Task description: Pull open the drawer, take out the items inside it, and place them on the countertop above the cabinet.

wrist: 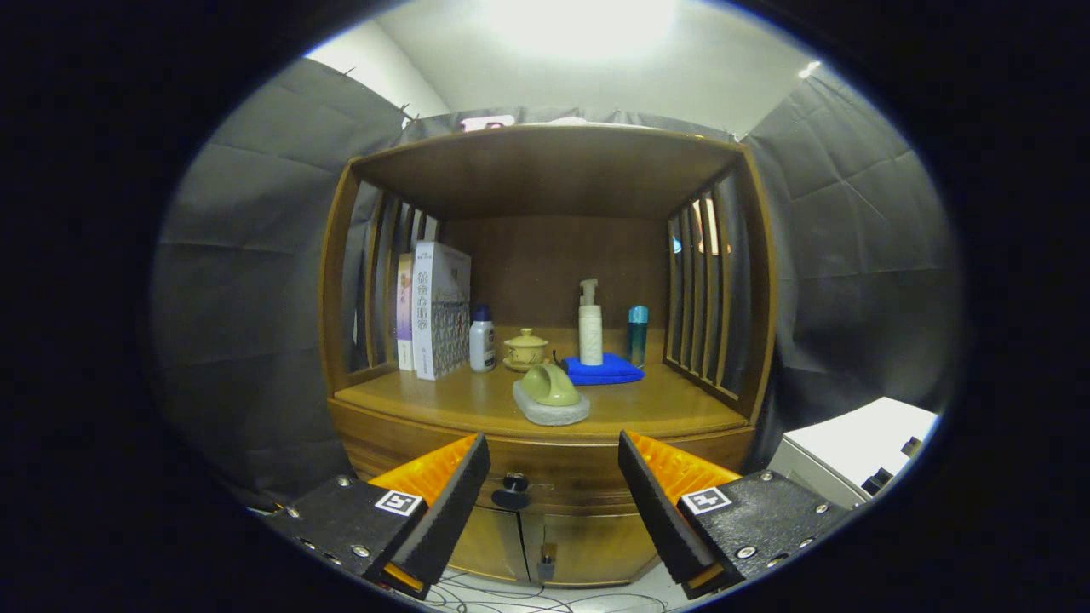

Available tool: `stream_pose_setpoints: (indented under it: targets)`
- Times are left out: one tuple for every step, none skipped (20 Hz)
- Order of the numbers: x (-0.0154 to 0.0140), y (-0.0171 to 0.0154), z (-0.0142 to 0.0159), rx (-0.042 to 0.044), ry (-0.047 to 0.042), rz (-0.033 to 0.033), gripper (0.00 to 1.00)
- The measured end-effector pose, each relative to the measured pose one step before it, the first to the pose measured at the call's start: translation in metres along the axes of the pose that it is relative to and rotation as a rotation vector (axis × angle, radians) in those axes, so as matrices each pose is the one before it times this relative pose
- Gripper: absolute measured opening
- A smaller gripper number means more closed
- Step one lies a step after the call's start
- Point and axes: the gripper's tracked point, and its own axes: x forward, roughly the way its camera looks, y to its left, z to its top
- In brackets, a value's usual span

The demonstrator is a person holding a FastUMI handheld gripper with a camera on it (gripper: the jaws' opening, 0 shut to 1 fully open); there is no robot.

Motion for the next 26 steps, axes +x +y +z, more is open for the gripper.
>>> stream_pose_setpoints:
  targets:
    - [-0.00467,-0.00529,0.00576,0.01198,-0.01024,-0.00586,0.95]
    - [-0.00502,-0.00573,0.00438,0.00653,-0.00871,-0.00886,0.94]
    - [-0.00385,-0.00556,0.00422,-0.00094,-0.01177,-0.01132,0.94]
    - [-0.00374,-0.00351,0.00317,-0.01015,-0.01054,-0.00581,0.94]
    - [-0.00135,-0.00259,0.00373,-0.01299,-0.01176,-0.00811,0.94]
    - [-0.00170,0.00007,-0.00007,-0.00493,0.00701,-0.01036,0.94]
    - [-0.00182,0.00300,0.00329,-0.00809,-0.00287,0.00311,0.94]
    - [-0.00108,0.00216,0.00527,-0.01339,-0.01300,0.00237,0.94]
    - [-0.00118,0.00123,0.00285,-0.01377,-0.00924,0.00049,0.95]
    - [-0.00117,0.00208,0.00126,-0.00918,-0.00188,0.00222,0.94]
    - [-0.00131,0.00221,0.00014,-0.00607,-0.00197,0.00307,0.94]
    - [-0.00146,0.00135,-0.00013,-0.00598,0.00287,0.00543,0.94]
    - [-0.00099,0.00169,-0.00086,-0.00385,0.00181,0.00269,0.94]
    - [-0.00163,0.00110,-0.00176,-0.00055,0.00015,-0.00171,0.94]
    - [-0.00153,0.00190,-0.00078,-0.00057,-0.00307,0.00030,0.94]
    - [0.00025,0.00245,-0.00020,-0.00170,0.00221,0.00381,0.94]
    - [0.00180,0.00185,-0.00086,-0.00151,0.00407,0.00230,0.94]
    - [-0.00053,0.00125,0.00101,-0.00069,-0.00090,0.00180,0.94]
    - [-0.00042,-0.00024,0.00263,0.00088,-0.00567,-0.00232,0.95]
    - [-0.00032,-0.00079,0.00103,0.00237,-0.00311,-0.00339,0.95]
    - [-0.00068,-0.00014,-0.00055,0.00382,-0.00141,-0.00038,0.95]
    - [-0.00045,-0.00044,0.00058,0.00203,-0.00032,-0.00064,0.95]
    - [0.00009,-0.00246,0.00075,0.00146,-0.00189,-0.00514,0.95]
    - [-0.00057,-0.00218,0.00132,0.00126,-0.00450,-0.00386,0.95]
    - [-0.00009,-0.00194,0.00081,0.00424,-0.00372,-0.00552,0.95]
    - [-0.00026,-0.00184,0.00079,0.00846,-0.00249,-0.00274,0.95]
